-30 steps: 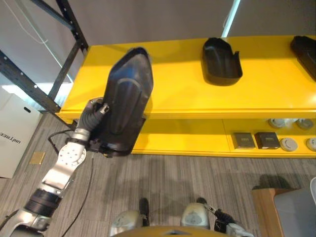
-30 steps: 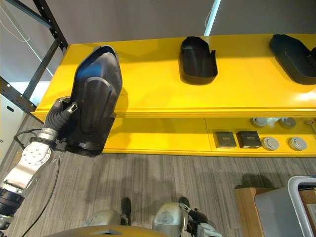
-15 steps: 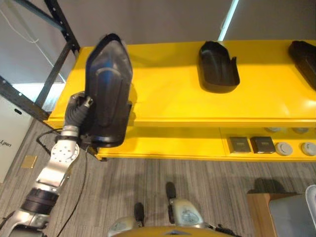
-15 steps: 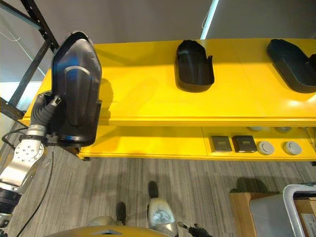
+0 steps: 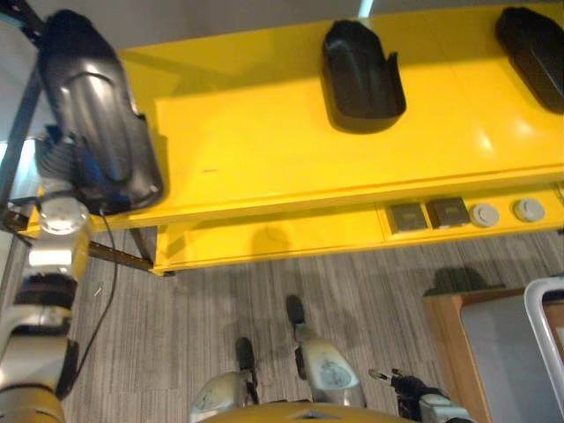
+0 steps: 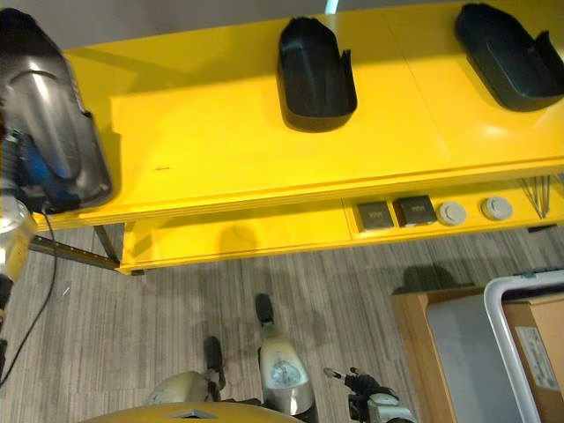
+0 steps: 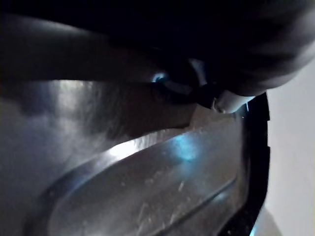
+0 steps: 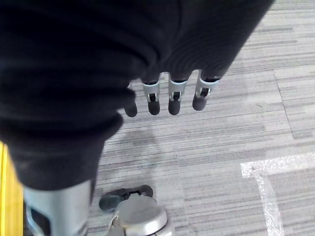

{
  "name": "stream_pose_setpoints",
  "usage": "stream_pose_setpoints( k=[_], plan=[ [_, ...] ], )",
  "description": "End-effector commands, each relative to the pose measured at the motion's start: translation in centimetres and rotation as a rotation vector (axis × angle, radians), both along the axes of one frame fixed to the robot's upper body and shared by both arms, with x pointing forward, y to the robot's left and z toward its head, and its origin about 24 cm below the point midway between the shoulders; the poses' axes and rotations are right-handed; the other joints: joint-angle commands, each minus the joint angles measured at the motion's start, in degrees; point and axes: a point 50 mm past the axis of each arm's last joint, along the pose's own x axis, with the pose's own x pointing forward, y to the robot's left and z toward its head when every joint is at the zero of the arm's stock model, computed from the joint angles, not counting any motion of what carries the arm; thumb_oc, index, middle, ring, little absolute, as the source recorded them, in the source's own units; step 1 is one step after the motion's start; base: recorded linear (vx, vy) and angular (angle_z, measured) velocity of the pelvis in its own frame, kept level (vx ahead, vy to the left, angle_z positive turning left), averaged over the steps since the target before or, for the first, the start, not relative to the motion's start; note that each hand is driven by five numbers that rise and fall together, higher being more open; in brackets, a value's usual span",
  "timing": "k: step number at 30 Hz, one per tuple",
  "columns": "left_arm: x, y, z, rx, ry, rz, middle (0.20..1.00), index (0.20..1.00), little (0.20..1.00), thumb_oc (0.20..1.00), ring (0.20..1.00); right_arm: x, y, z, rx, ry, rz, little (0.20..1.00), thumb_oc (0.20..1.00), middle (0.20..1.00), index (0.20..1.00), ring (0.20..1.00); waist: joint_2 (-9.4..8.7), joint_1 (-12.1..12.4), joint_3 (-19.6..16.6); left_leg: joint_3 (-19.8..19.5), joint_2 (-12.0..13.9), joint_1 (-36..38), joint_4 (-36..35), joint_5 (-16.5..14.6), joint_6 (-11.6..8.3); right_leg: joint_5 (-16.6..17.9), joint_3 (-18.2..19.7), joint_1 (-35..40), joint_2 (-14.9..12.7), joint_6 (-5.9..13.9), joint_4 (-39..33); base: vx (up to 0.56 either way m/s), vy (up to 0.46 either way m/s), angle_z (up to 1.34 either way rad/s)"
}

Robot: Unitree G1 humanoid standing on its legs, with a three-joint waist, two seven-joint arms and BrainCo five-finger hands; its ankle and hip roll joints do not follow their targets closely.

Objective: Move parts from the plastic box to the shelf.

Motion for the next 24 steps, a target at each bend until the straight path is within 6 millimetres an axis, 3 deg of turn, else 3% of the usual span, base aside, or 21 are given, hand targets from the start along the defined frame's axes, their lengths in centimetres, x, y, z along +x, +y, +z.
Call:
stream_pose_setpoints(
  k=[1, 9, 18, 19, 20, 24],
  plan=[
    [0.6, 0.5, 5.3, 0.008, -0.117, -0.043, 0.200, 0.200, 0.200, 0.200, 0.200, -0.3, -0.8, 0.2, -0.004, 0.030, 0.003, 1.000, 1.000, 1.000, 1.000, 1.000, -0.13, -1.6, 0.1, 1.7, -1.4, -5.3, 3.6, -4.4, 4.50, -8.7, 1.2, -1.5, -0.7, 2.61, 7.2, 0.01, -0.027, -0.24],
    [2.0, 1.5, 5.8, -0.015, 0.108, -0.122, 0.200, 0.200, 0.200, 0.200, 0.200, 1.2, -0.4, 0.5, 0.012, 0.002, 0.015, 1.000, 1.000, 1.000, 1.000, 1.000, -0.09, -2.7, 3.2, 2.6, -0.9, -7.9, 3.3, -3.5, 4.26, -8.6, 2.0, -3.3, -0.7, 2.55, 6.8, 0.01, -0.020, -0.13],
    [2.8, 0.9, 3.9, -0.063, 0.249, -0.220, 0.200, 0.200, 0.200, 0.200, 0.200, 2.9, -0.2, 1.1, 0.015, -0.050, 0.028, 1.000, 1.000, 1.000, 1.000, 1.000, 0.45, -3.3, 5.1, 3.7, -0.5, -9.2, 2.9, -2.3, 3.11, -8.5, 1.9, -2.9, 0.1, 1.50, 4.7, 0.01, 0.004, -0.08],
    [2.9, 0.9, 3.9, -0.069, 0.250, -0.223, 0.310, 0.310, 0.310, 0.310, 0.310, 3.0, -0.3, 1.2, 0.014, -0.054, 0.026, 1.000, 1.000, 1.000, 1.000, 1.000, 0.44, -3.3, 5.2, 3.8, -0.5, -9.2, 3.0, -2.3, 3.05, -8.6, 1.8, -2.8, 0.1, 1.46, 4.6, 0.02, 0.005, -0.04],
    [2.9, 0.9, 3.8, -0.076, 0.254, -0.224, 1.000, 1.000, 1.000, 1.000, 1.000, 3.1, -0.3, 1.2, 0.013, -0.055, 0.024, 1.000, 1.000, 1.000, 1.000, 1.000, 0.43, -3.3, 5.2, 3.8, -0.4, -9.2, 3.0, -2.3, 3.01, -8.6, 1.8, -2.6, 0.2, 1.39, 4.5, 0.00, 0.000, 0.00],
    [2.7, 1.3, 3.5, -0.115, 0.263, -0.162, 1.000, 1.000, 1.000, 1.000, 1.000, 2.9, -0.6, 1.2, 0.007, -0.044, 0.027, 1.000, 1.000, 1.000, 1.000, 1.000, 0.53, -3.3, 4.8, 3.8, -0.3, -9.0, 3.3, -2.2, 2.74, -8.8, 1.7, -1.7, 0.3, 1.09, 4.0, 0.00, 0.000, 0.00]
  ],
)
